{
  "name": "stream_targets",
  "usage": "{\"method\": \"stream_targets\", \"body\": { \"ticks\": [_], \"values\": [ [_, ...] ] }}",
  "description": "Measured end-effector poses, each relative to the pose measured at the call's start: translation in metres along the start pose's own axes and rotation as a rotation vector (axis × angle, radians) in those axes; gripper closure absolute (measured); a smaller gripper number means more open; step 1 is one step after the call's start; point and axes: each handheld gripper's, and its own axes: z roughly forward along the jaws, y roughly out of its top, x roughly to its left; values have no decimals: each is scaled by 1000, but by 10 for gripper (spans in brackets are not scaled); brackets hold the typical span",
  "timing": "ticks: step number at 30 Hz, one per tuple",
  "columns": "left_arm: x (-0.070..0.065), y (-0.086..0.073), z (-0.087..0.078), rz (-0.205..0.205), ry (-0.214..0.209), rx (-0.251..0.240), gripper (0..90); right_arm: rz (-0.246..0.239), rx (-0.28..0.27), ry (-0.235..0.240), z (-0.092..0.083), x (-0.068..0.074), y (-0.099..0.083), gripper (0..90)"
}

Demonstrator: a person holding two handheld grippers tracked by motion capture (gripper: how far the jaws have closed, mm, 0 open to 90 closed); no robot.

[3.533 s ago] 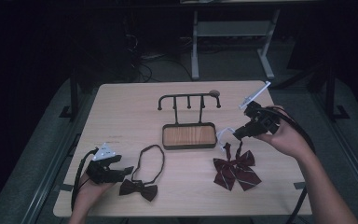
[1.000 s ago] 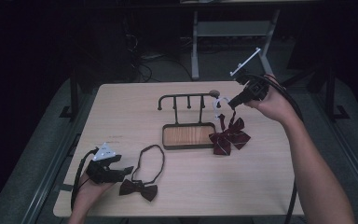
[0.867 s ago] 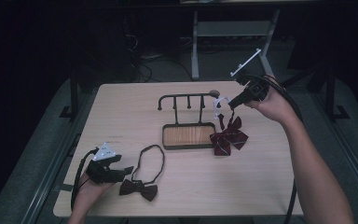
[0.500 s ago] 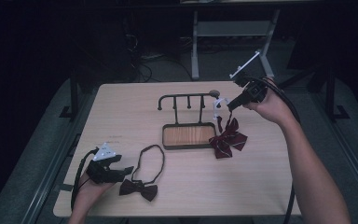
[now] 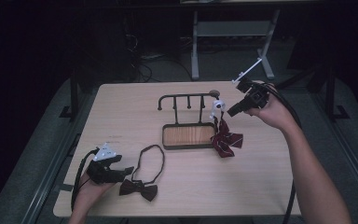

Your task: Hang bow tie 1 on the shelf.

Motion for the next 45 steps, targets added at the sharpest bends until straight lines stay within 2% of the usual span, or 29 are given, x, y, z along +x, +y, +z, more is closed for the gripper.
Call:
{"method": "stream_targets", "body": {
  "ticks": [6, 17, 28, 45],
  "values": [
    [-1, 0, 1, -21, -1, -6, 299, 9, -11, 26, 6, 0, -13, 701],
    [-2, 0, 2, -18, -1, -9, 299, 9, -33, 64, 15, 3, -35, 606],
    [-2, -1, 3, -19, 0, -4, 299, 9, -33, 78, 30, 7, -55, 565],
    [-2, 0, 3, -18, 2, 0, 299, 22, -56, 85, 36, 9, -76, 517]
  ]
}}
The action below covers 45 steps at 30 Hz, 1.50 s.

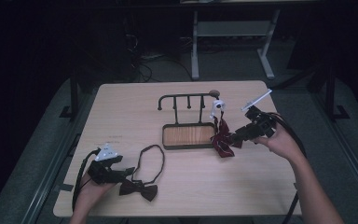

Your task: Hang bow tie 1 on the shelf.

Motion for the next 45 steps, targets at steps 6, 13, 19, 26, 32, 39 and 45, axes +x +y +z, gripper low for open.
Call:
{"method": "stream_targets", "body": {
  "ticks": [6, 13, 19, 26, 32, 39, 45],
  "values": [
    [0, 0, 0, 1, 1, 2, 299, 5, -5, 9, 5, 1, -9, 510],
    [0, 0, 0, 0, 0, 0, 299, 5, -9, 7, 10, 4, -19, 502],
    [0, 0, 0, -1, 1, -4, 299, 5, -6, 5, 15, 9, -27, 488],
    [0, 1, 0, 2, 1, -2, 300, 14, -11, -2, 18, 11, -36, 473],
    [-1, 1, 0, 0, -3, -8, 300, 24, -16, -9, 21, 14, -46, 454],
    [-1, 3, 0, 5, -15, -4, 300, 24, -18, -18, 26, 15, -54, 443],
    [-1, 5, 1, 11, -17, -2, 300, 35, -28, -27, 29, 17, -66, 438]
  ]
}}
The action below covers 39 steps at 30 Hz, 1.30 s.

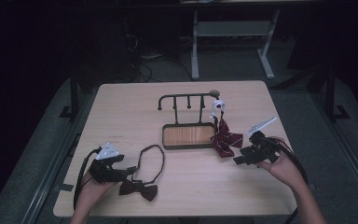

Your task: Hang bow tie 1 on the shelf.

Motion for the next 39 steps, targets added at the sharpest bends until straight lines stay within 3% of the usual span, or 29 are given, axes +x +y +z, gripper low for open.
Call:
{"method": "stream_targets", "body": {
  "ticks": [13, 26, 35, 39],
  "values": [
    [-1, 8, 3, -6, -18, 1, 301, -11, -27, -2, 7, 8, -18, 420],
    [-1, 24, 11, 12, -40, 48, 309, -2, -64, -25, 4, 19, -31, 412],
    [4, 37, 22, 19, -53, 92, 385, 9, -95, -19, 3, 23, -37, 416],
    [7, 46, 29, 45, -49, 127, 486, 16, -115, -22, 2, 22, -41, 419]
  ]
}}
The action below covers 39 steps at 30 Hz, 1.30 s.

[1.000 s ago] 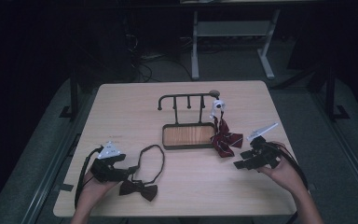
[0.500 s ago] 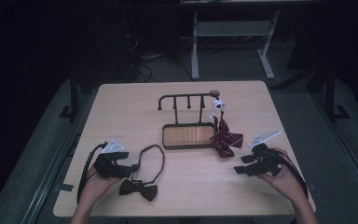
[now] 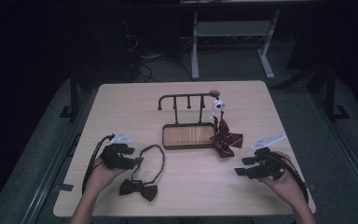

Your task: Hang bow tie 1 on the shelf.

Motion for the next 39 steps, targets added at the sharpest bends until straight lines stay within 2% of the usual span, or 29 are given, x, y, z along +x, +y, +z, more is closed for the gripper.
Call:
{"method": "stream_targets", "body": {
  "ticks": [2, 4, 5, 7, 11, 14, 16, 17, 18, 23, 26, 28, 30, 31, 35, 39],
  "values": [
    [1, 5, 4, 6, -9, 15, 514, 10, -16, 10, 1, 1, -1, 419],
    [3, 10, 8, 19, -11, 49, 552, 6, -10, 7, 2, 2, -1, 419],
    [5, 16, 14, 33, 5, 88, 577, -1, -7, 8, 4, 2, -1, 419],
    [6, 19, 16, 45, 20, 103, 577, 1, -9, 10, 4, 2, -2, 420],
    [12, 28, 23, 41, 36, 145, 598, 9, -10, 11, 5, 0, -3, 419],
    [17, 34, 30, 32, 27, 174, 632, 3, -22, 14, 4, -1, -3, 420],
    [19, 39, 33, 44, 27, 193, 642, 1, -29, 10, 3, -1, -4, 421],
    [20, 40, 34, 45, 25, 194, 676, -2, -32, 8, 3, -1, -4, 422],
    [20, 42, 38, 53, 21, 219, 688, -2, -31, 7, 2, -1, -4, 423],
    [20, 44, 43, 74, 12, 248, 741, 5, -40, 12, 1, -1, -4, 427],
    [21, 44, 46, 62, 5, 263, 760, -5, -37, 8, 0, -1, -4, 429],
    [21, 43, 47, 67, 3, 269, 764, -6, -37, 8, 1, -1, -4, 430],
    [21, 43, 49, 69, -12, 283, 774, -10, -41, 9, 1, 0, -4, 431],
    [21, 42, 51, 68, -25, 292, 810, -10, -47, 10, 0, 0, -4, 431],
    [21, 43, 51, 82, -27, 297, 882, -10, -46, 12, 0, 0, -4, 431],
    [20, 43, 47, 91, -33, 290, 894, -9, -47, 15, 0, 1, -3, 430]
  ]
}}
